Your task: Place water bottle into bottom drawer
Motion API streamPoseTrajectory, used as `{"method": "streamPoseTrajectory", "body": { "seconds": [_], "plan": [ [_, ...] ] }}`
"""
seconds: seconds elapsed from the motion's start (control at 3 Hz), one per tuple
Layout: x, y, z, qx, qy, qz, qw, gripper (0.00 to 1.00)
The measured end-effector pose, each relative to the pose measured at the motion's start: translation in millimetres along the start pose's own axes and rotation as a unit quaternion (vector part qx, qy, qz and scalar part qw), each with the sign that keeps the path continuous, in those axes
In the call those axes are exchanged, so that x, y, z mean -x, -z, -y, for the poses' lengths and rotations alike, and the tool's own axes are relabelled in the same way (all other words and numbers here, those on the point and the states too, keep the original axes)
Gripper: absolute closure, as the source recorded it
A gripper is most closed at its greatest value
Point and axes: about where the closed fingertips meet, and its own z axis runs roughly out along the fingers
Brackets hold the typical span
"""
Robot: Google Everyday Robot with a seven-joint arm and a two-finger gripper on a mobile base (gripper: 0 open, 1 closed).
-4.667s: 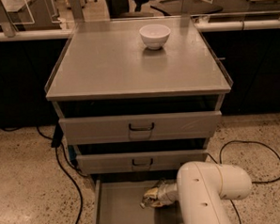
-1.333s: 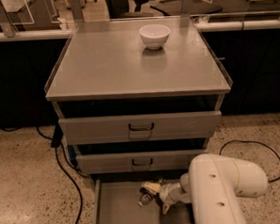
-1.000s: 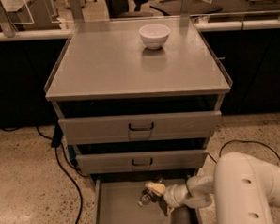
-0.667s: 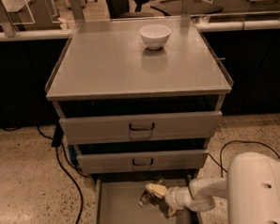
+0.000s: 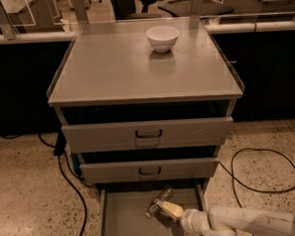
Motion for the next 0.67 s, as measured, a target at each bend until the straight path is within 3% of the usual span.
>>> {"method": "streamPoseTrajectory", "body": {
  "seconds": [0.33,0.67],
  "plan": [
    [22.4,42.8,6.3,-0.008,0.003,-0.059,0.9982,0.00],
    [37.8,99.0,13.8,-0.011,0.012,-0.128,0.9916,0.00]
  ]
}}
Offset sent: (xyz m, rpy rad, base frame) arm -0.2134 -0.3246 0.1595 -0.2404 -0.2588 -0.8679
